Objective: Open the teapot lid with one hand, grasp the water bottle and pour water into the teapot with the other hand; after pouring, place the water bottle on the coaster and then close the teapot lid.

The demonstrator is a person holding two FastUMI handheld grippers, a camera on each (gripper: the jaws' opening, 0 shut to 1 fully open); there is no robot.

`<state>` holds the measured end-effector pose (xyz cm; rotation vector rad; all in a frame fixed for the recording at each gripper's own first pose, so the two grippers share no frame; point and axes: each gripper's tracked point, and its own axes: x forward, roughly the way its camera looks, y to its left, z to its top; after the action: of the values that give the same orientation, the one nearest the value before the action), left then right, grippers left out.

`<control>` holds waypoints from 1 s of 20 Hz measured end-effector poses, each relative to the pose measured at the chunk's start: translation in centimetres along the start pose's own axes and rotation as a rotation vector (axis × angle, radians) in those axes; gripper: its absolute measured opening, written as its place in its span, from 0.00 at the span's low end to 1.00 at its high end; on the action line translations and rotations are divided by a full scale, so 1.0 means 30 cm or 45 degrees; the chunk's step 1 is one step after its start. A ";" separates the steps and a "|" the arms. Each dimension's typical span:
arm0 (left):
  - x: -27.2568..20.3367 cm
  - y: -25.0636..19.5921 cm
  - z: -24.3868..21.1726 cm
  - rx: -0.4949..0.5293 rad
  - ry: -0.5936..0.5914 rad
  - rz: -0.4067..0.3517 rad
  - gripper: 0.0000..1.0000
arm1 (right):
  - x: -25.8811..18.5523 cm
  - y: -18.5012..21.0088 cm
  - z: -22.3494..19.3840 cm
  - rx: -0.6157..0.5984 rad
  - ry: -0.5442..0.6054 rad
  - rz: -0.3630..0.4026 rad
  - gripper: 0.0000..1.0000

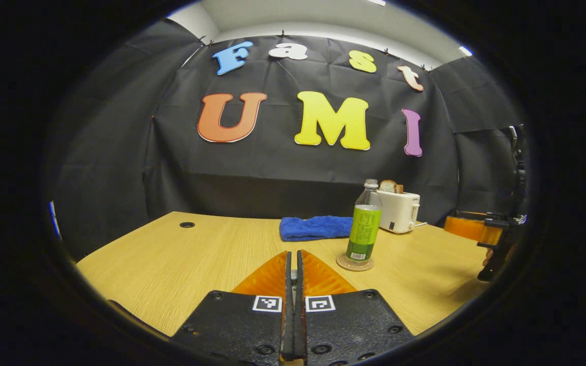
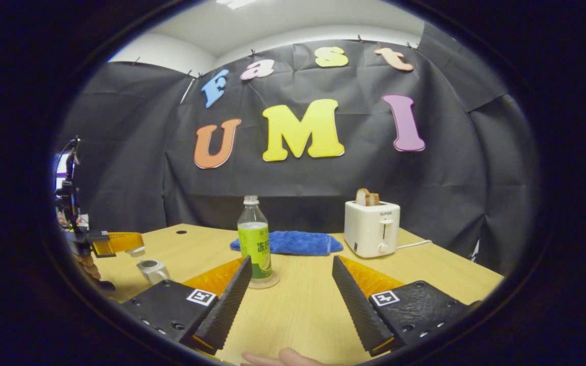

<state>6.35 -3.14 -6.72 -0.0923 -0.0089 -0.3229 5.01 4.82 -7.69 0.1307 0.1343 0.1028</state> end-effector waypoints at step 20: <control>0.076 0.018 -0.100 0.027 0.066 0.122 0.04 | -0.138 -0.017 0.035 0.003 -0.068 0.040 0.94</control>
<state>8.66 -3.61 -9.71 -0.0627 0.0433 -0.2293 1.14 3.73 -6.20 0.1377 0.0792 0.1303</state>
